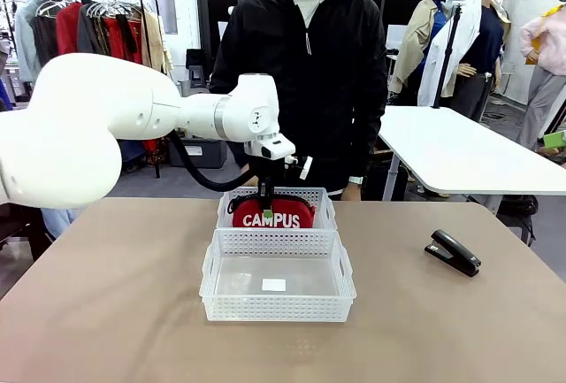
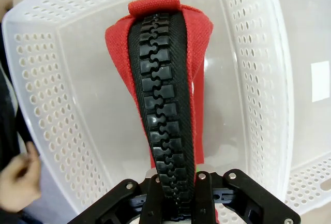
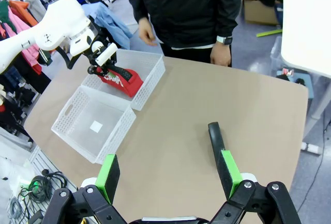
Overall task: Distribute items into two baskets.
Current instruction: Place the picked Pencil pouch into the Organizing basket as instructed by the person, then pick up the Stapler that the person points to.
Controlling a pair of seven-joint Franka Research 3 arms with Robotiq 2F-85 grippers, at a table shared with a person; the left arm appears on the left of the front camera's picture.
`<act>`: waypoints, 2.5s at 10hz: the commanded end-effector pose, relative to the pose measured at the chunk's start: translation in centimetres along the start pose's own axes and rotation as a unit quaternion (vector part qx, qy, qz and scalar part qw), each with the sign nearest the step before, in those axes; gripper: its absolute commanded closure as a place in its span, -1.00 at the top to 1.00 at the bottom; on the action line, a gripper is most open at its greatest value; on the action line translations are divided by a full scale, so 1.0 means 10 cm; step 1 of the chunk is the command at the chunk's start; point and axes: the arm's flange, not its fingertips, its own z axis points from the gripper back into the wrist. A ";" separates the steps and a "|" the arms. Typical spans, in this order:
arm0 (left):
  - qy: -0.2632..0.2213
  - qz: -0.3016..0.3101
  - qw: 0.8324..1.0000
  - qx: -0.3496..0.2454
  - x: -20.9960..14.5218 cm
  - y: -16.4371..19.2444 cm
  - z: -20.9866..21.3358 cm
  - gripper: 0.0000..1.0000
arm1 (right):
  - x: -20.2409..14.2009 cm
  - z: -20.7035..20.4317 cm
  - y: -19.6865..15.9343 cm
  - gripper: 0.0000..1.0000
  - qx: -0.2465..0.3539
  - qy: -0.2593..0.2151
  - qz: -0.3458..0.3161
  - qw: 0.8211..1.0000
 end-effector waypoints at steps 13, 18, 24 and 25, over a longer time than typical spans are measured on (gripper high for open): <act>0.006 -0.011 0.999 -0.032 0.10 -0.14 0.28 1.00 | 0.02 -0.01 0.01 1.00 0.005 -0.006 -0.001 1.000; -0.008 -0.003 0.999 -0.045 0.11 -0.35 0.59 1.00 | 0.02 -0.01 0.01 1.00 0.005 -0.006 -0.001 1.000; 0.004 -0.013 0.999 -0.030 0.15 -0.26 0.60 1.00 | 0.02 -0.01 0.01 1.00 0.005 -0.006 -0.001 1.000; 0.004 -0.013 0.999 -0.030 0.15 -0.26 0.60 1.00 | 0.02 -0.01 0.01 1.00 0.005 -0.006 -0.001 1.000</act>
